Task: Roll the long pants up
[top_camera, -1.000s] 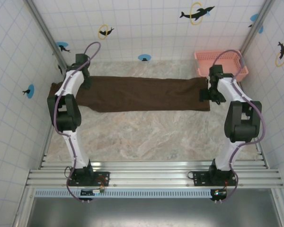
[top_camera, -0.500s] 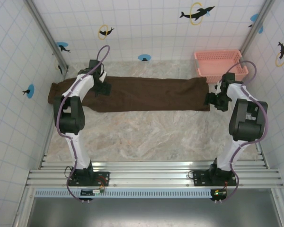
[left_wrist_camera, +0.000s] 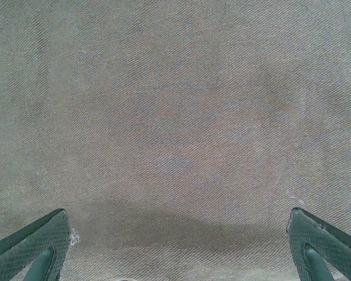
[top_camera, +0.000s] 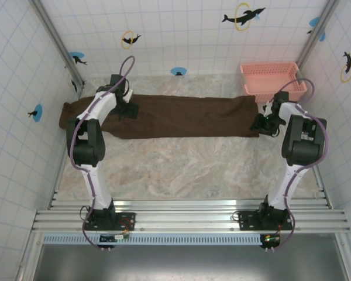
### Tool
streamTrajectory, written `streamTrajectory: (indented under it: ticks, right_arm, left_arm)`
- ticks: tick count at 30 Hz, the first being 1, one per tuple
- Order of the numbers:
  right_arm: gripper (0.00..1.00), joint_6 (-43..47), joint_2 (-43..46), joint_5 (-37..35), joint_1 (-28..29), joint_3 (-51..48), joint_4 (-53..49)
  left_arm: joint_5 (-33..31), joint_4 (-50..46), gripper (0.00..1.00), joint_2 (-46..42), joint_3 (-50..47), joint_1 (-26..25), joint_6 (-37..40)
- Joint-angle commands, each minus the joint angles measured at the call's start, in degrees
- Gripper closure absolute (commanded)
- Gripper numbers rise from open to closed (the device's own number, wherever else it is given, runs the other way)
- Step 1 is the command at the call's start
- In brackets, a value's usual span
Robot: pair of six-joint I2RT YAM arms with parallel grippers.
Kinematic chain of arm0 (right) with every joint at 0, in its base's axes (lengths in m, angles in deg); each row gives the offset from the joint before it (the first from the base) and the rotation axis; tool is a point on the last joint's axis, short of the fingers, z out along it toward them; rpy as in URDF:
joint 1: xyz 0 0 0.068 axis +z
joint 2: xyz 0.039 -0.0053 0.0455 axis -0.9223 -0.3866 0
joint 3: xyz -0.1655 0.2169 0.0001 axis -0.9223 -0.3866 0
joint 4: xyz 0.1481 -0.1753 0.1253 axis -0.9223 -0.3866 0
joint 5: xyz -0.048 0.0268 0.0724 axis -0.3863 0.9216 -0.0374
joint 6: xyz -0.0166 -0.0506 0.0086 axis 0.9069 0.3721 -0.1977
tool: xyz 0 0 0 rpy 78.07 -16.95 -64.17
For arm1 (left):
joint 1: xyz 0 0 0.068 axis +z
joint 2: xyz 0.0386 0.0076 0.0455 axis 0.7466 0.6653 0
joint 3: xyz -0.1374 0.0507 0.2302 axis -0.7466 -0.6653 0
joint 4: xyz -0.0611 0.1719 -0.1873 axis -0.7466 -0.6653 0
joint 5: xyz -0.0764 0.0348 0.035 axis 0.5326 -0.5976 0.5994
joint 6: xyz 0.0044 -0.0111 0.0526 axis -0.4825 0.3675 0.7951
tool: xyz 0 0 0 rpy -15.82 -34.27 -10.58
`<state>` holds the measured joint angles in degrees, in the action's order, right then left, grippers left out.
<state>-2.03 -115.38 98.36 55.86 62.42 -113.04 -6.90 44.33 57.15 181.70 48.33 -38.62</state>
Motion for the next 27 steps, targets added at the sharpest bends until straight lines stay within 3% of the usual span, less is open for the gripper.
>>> streamTrajectory:
  ticks: [1,5,6,18,27]
  right_arm:
    - [0.64,-0.75,-2.81,1.77,-0.12,-0.5,-1.5]
    - [0.97,-1.35,-2.5,2.64,-0.12,-1.21,-0.85]
    - [1.0,-1.69,-1.77,2.43,-0.12,-1.77,-0.49]
    - [1.0,-3.41,19.66,-0.23,-4.82,-7.39,1.43]
    - [1.0,-0.08,24.35,1.89,-11.44,-1.25,-3.84]
  left_arm:
    - [0.86,-1.8,0.03,1.33,1.55,-0.78,-1.28]
    - [1.48,-2.48,0.03,1.54,2.3,-1.73,-1.52]
    - [1.57,-2.5,0.03,1.47,2.3,-2.33,-1.72]
    - [13.35,1.36,0.03,4.84,5.79,-14.17,-12.58]
    - [18.9,6.12,0.03,10.36,6.32,-19.8,-20.85]
